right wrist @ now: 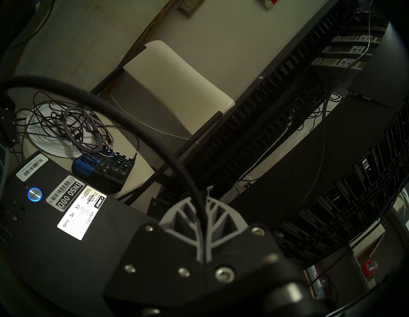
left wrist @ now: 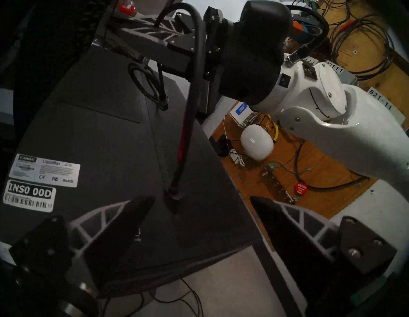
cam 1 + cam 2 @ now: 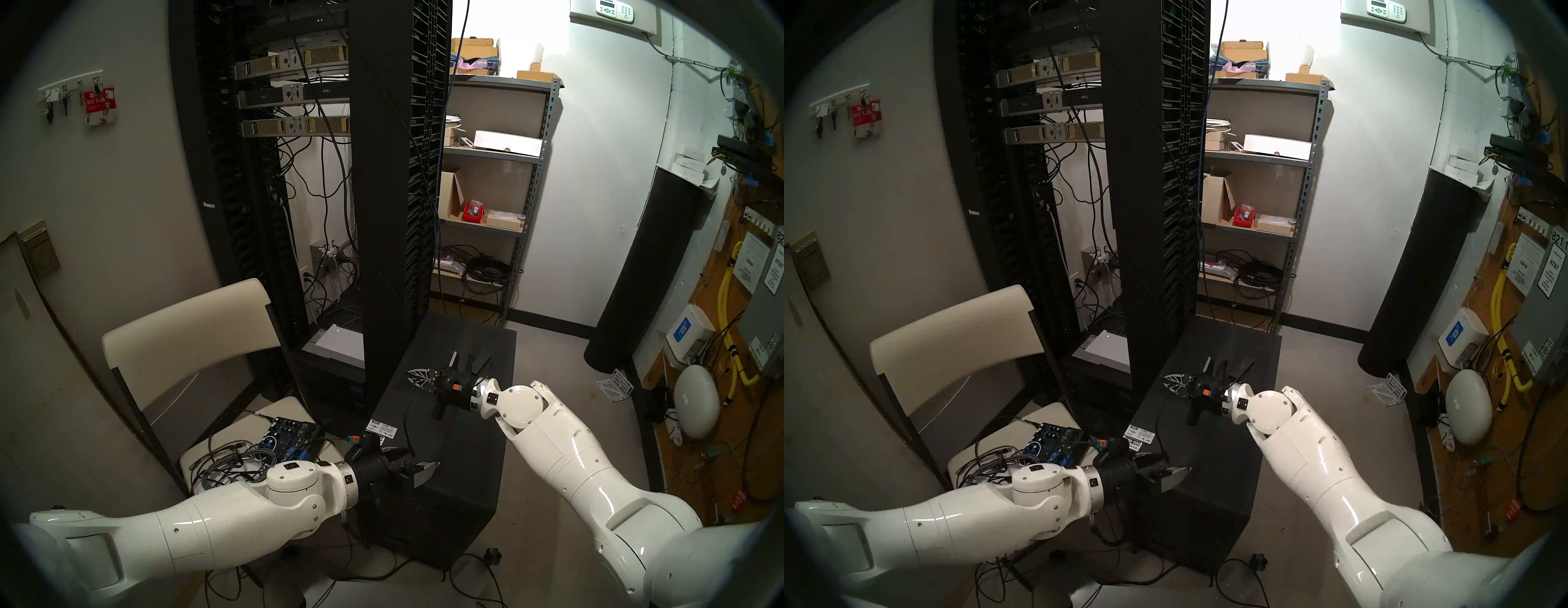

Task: Insert the cable into the workstation's USB slot

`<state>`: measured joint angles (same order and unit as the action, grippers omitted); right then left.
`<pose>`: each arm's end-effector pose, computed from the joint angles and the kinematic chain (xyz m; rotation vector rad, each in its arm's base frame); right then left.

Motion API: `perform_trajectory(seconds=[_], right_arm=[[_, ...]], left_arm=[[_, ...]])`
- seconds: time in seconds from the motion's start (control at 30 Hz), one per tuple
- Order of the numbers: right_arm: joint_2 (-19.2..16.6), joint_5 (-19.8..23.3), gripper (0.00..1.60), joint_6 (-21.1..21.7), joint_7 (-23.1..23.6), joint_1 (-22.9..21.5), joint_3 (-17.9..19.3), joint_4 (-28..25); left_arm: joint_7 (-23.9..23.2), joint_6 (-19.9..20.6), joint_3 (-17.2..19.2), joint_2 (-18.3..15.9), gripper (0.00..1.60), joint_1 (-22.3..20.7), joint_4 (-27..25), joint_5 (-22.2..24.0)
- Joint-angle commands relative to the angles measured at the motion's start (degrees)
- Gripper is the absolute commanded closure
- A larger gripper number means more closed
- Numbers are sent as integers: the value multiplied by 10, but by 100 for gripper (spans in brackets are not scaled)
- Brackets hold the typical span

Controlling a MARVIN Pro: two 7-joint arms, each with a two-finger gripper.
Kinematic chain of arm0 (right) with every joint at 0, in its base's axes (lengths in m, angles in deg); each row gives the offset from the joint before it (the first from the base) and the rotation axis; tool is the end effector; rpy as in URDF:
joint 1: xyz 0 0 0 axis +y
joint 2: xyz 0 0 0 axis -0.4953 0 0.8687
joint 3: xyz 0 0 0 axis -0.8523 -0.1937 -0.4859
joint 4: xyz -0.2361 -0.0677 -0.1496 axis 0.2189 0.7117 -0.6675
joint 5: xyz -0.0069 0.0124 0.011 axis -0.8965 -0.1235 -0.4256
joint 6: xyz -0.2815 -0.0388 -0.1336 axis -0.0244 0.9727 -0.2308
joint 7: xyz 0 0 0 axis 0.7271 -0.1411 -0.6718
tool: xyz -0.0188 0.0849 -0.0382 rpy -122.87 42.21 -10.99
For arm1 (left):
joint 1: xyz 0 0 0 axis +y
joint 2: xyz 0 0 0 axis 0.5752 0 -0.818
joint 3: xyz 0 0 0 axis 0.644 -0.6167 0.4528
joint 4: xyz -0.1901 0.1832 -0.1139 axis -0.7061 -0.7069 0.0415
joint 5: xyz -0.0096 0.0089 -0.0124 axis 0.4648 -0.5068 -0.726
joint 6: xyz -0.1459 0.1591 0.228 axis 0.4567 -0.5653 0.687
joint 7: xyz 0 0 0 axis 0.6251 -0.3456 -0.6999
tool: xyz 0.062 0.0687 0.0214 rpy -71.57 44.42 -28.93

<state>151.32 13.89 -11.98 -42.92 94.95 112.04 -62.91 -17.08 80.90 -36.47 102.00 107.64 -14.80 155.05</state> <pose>0.4794 0.0414 -0.3586 -1.5371 -1.7884 -1.8556 0.3163 -0.1031 -0.3958 1.9847 -0.3871 0.8936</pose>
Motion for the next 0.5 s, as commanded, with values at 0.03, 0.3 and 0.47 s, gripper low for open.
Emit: perform_trajectory(seconds=[0.03,0.3,0.47], right_arm=[[4,-4,160,-12,-10,-7,1,-16],[6,-23,160,-21,-30,-3,1,-23],[7,-27,160,-21,-30,-1,3,-29]], left_arm=[[-62,84,9,-65,0,-14,-50,102],[-91,143,-17,-100,0,-35,-71,74],[-69,72,4,-80,0,-10,-57,17]])
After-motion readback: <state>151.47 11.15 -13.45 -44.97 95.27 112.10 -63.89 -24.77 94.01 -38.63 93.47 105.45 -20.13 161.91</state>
